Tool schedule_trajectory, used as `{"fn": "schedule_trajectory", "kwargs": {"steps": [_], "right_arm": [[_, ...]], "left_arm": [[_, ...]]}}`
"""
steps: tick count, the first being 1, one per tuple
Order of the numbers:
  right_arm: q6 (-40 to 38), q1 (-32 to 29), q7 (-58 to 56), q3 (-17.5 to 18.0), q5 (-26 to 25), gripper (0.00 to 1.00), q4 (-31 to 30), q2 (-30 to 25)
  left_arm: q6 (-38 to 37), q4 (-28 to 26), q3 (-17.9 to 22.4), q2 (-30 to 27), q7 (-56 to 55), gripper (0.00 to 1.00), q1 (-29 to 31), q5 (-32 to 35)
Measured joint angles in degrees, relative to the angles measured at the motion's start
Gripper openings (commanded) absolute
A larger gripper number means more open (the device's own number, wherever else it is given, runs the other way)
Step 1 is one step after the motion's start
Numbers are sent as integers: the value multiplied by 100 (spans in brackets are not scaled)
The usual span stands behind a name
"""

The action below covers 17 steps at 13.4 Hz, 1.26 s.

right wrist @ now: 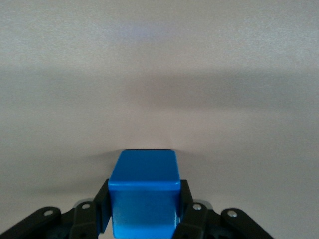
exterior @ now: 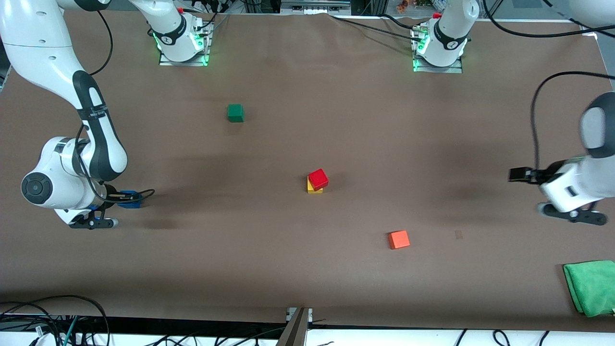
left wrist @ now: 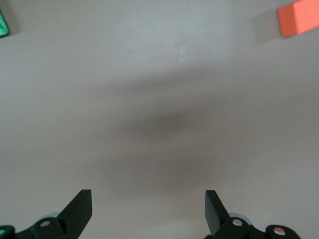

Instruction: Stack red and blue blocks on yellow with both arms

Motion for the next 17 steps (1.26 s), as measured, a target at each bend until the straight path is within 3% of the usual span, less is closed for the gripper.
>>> {"fn": "schedule_trajectory", "kwargs": {"steps": [3,7,12,15,17], "right_arm": [[-196,7,-38,175,0,15,224,-143],[-1235,108,-123,778,0,15,1156,-349],[-1696,1018,619,904,0,15,1787,-400],[-1682,1627,1597,920,0,15,1921,-392],[-1568,2063,2311,926,0,15,1964,-377]], "left_arm": [[50,-56,-2,-22,-421,100,-278,-34],[192,-251,47,-267,-421,100,-186,-162],[1650,-1888,47,-1116,-490,100,-178,-178],[1777,-2335,31,-1549,-709,100,-186,-255],[1383,-2453,10,-1936,-758,100,-205,-267]]}}
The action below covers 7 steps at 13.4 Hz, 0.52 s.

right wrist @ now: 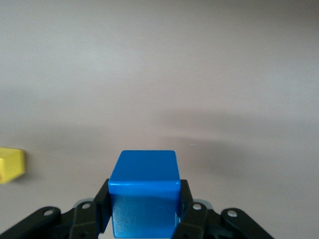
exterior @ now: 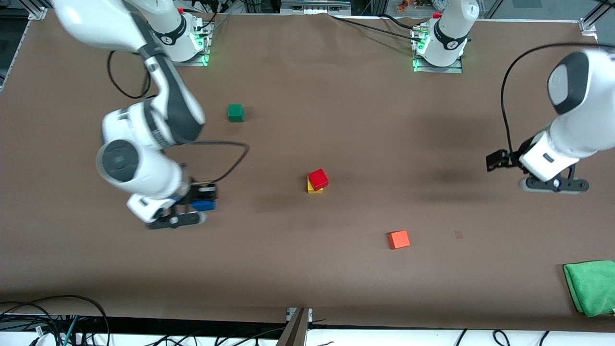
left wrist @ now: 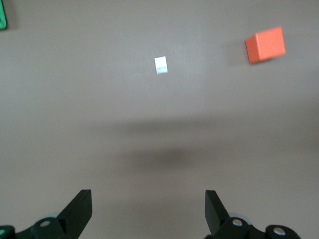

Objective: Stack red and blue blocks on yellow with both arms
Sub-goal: 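Carry the blue cube with the right gripper over the red cube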

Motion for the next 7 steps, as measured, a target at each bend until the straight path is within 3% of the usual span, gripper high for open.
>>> {"fn": "schedule_trajectory", "kwargs": {"steps": [4,7], "right_arm": [[218,824,1165,-13,-11,15,167,147],[451,1391,1955,-47,-131,14,376,415]], "left_arm": [[-941,44,-77,-655,-12,100,-39,-2],[-1322,308,-107,-718,-40,100,-58,-2]]}}
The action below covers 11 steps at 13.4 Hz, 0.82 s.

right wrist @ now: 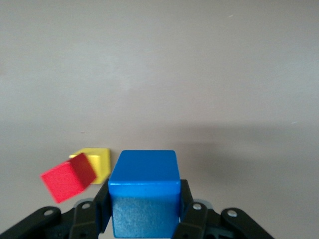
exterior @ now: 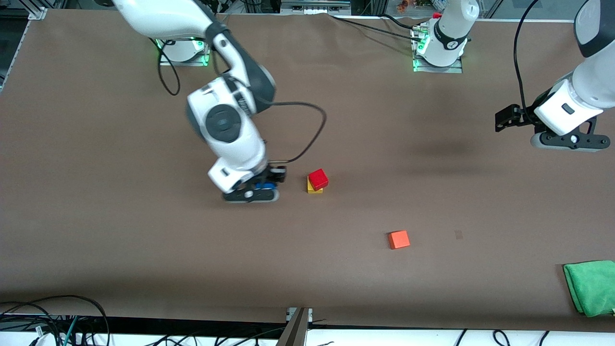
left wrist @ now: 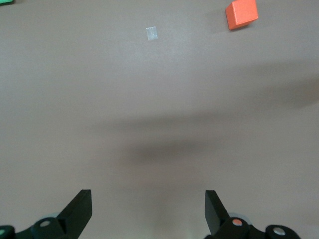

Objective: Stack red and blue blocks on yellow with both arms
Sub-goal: 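Carry the blue cube with the right gripper over the red cube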

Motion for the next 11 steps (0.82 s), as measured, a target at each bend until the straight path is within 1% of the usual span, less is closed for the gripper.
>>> {"fn": "schedule_trajectory", "kwargs": {"steps": [3,5,9,11], "right_arm": [[148,373,556,-34,-55,12,359,337],[295,497,677,-45,-58,12,480,470],[437,667,701,-50,-58,12,545,609],[484,738,709,-54,-59,12,547,666]], "left_arm": [[-390,416,20,0,-8,100,6,0],[-619,604,20,3,-11,100,6,0],[-518,676,19,50,-20,100,5,-35],[-511,744,20,60,-32,100,15,-223]]}}
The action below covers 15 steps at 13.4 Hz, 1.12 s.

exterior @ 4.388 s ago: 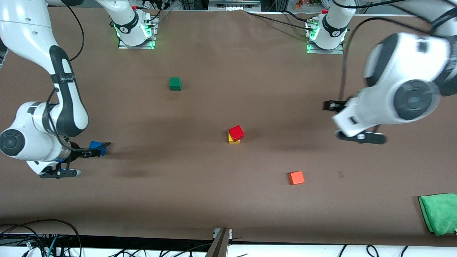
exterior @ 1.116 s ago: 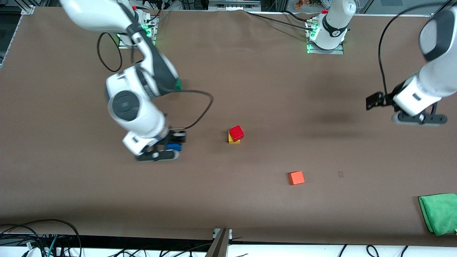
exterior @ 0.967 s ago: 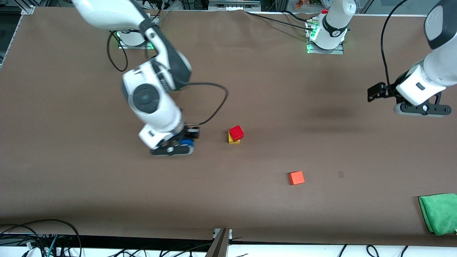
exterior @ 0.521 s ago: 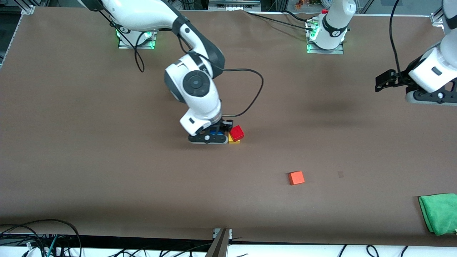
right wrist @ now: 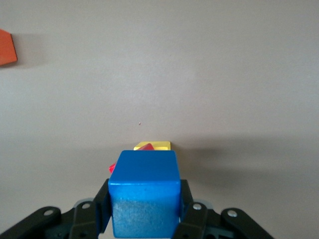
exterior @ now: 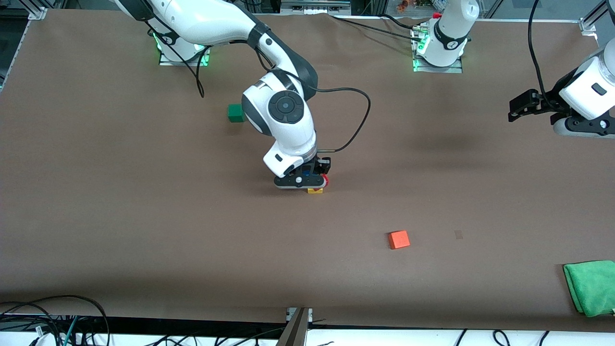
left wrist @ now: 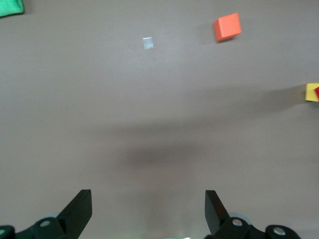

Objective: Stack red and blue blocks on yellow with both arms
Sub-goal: 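Carry the blue cube with the right gripper over the red cube, then lower the blue cube onto the red cube and open the right gripper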

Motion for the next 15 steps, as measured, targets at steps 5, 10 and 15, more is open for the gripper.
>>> {"fn": "schedule_trajectory", "kwargs": {"steps": [5,10,15], "right_arm": [[154,70,3,-16,-1,12,4,50],[178,213,3,-19,-86,12,5,159],[210,240,4,-42,-225,13,5,235]], "left_arm": [[-193,585,27,19,-1,100,63,-50],[-244,637,25,159,-1,100,67,-50],[-244,639,-12,356,2,100,65,-56]]}}
